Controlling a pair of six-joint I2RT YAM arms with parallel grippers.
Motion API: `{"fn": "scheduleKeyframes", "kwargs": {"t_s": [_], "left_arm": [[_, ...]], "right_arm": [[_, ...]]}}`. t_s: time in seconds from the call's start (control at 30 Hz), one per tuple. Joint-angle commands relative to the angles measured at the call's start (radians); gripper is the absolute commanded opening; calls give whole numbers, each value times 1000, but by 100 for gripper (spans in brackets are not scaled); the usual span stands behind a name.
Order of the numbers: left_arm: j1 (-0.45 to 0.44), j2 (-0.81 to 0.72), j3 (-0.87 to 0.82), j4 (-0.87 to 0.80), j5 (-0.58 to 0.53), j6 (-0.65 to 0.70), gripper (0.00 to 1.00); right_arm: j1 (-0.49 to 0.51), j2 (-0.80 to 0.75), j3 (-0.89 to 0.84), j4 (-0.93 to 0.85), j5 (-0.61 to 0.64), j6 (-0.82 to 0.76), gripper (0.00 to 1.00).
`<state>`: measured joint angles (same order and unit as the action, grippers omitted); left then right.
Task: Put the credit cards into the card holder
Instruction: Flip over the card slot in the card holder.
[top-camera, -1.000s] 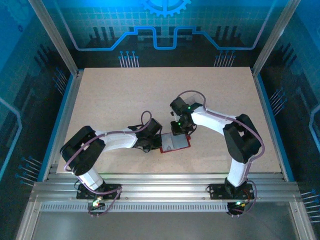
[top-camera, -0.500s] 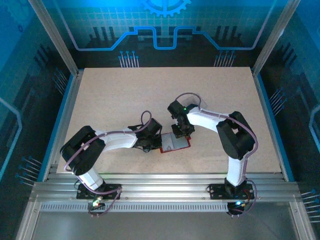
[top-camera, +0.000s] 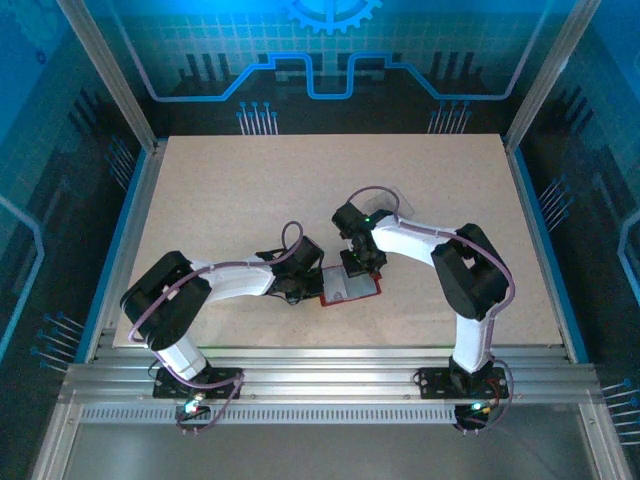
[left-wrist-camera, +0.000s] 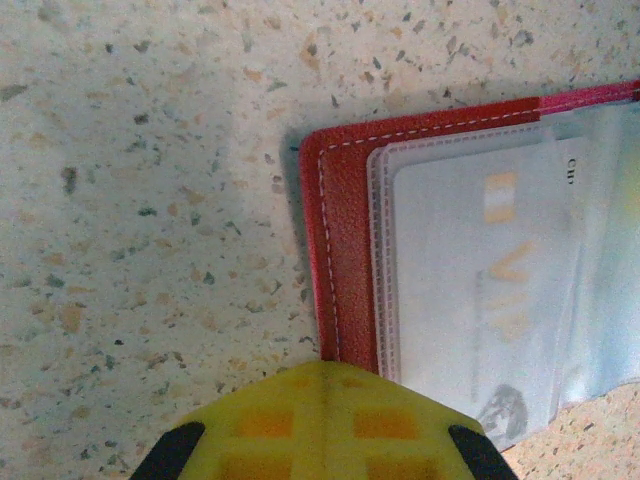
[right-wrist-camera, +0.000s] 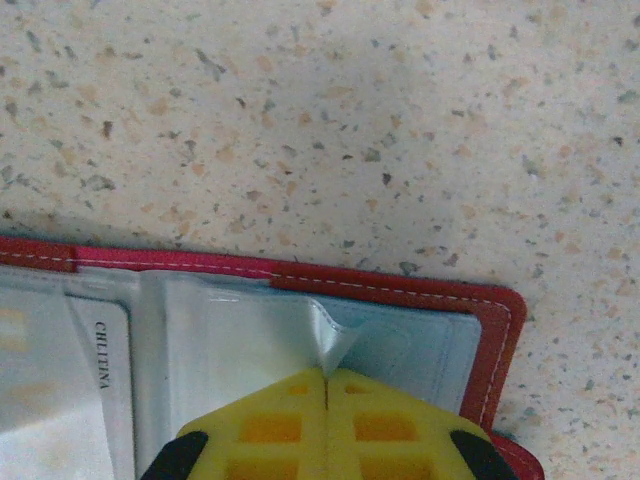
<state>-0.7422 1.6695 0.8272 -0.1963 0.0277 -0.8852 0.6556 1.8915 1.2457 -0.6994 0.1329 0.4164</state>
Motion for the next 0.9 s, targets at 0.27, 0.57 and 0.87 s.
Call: {"fn": "scheduleKeyframes", "kwargs": {"t_s": [0.27,0.57,0.87], "left_arm": [[-16,81,-32,-7,15,-8,4],[-23,91,-26,3,17,-11,4],[-25,89,-26,4,17,-11,4]], "right_arm": [[41,-62,70,-88,19,7,0],[69,-59,116,-105,-38,18,0],[59,-40,96,5,-286,69,18]]}}
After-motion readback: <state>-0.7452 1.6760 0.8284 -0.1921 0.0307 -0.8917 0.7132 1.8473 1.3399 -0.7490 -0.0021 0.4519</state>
